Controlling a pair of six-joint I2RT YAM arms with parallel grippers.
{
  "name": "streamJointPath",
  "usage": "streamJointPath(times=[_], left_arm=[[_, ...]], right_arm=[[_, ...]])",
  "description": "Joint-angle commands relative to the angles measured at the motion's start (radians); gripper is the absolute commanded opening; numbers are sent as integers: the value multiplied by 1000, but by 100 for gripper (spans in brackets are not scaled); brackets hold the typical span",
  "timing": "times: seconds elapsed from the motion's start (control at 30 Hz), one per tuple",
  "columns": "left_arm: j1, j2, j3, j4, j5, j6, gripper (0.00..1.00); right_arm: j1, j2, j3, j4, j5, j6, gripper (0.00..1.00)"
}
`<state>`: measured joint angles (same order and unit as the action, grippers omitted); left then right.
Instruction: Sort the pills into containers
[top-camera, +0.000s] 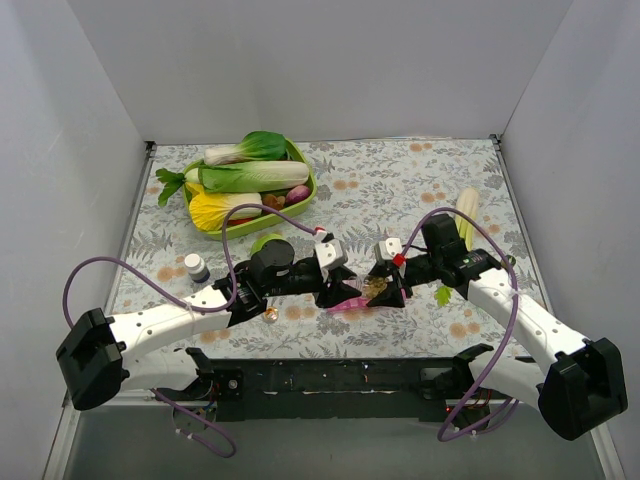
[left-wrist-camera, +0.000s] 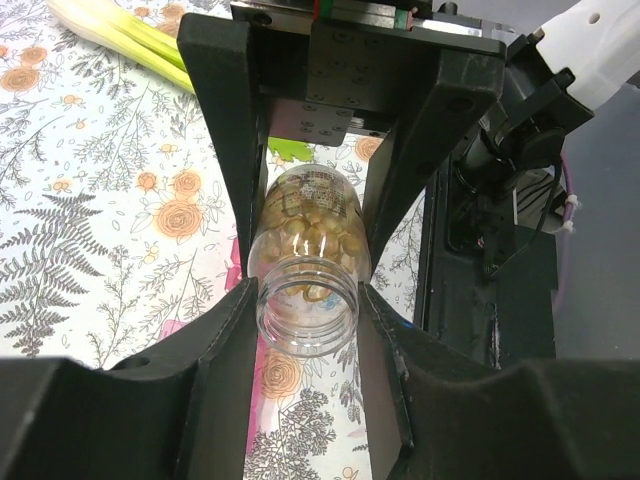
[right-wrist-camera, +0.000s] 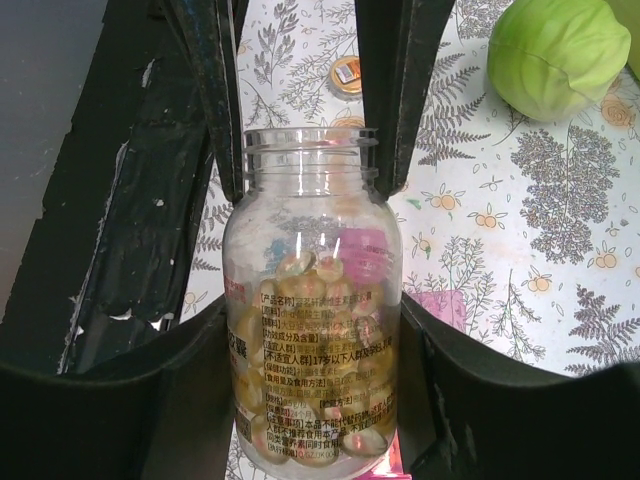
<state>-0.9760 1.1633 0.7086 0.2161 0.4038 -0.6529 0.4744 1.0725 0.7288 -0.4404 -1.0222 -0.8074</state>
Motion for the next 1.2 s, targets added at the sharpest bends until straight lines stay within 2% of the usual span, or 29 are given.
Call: streamJointPath(times=[0.0,0.13,0.17,0.23,0.27,0.37,0.53,0.77,0.9,1.0,1.03,1.1,1.13,1.17], left_arm=[[-10,-14,31,9,-8,-33,0],[-10,-34,17,12,-34,-93,0],[-10,-45,12,14,-57,-121,0],[-10,-57,0,19,-77,-148,0],[-10,-65,-6,20,-88,-174,0],[-10,-71,-18,26,-111,-209,0],[-10,-79,-41,48,-122,-237,0],[-10,-80,-38,48,-146,-237,0],[-10,-80,-41,55,-151,-246,0],[-10,-86,-44,69,-160,-257,0],[-10,-88,-46,80,-161,-261,0],[-10,-105,-52,97,-171,-287,2],[-10,-114,-51,112,-174,-300,15],[-9,-128,-47,112,-177,-313,34]], right_arm=[[6,-8,9,28,-33,19,10],[6,-13,4,38,-32,33,22],[6,-13,4,40,-32,37,32],[4,-14,3,45,-33,45,44],[6,-14,3,48,-33,53,52],[6,-14,3,60,-38,70,65],[1,-9,14,83,-70,123,73],[-5,-11,6,114,-93,163,74],[-8,-11,4,126,-102,175,69],[-11,-9,6,132,-107,185,39],[-11,-6,9,132,-105,188,21],[-19,-6,15,135,-104,201,13],[-25,-6,17,141,-105,211,10],[-34,-6,20,164,-104,226,9]])
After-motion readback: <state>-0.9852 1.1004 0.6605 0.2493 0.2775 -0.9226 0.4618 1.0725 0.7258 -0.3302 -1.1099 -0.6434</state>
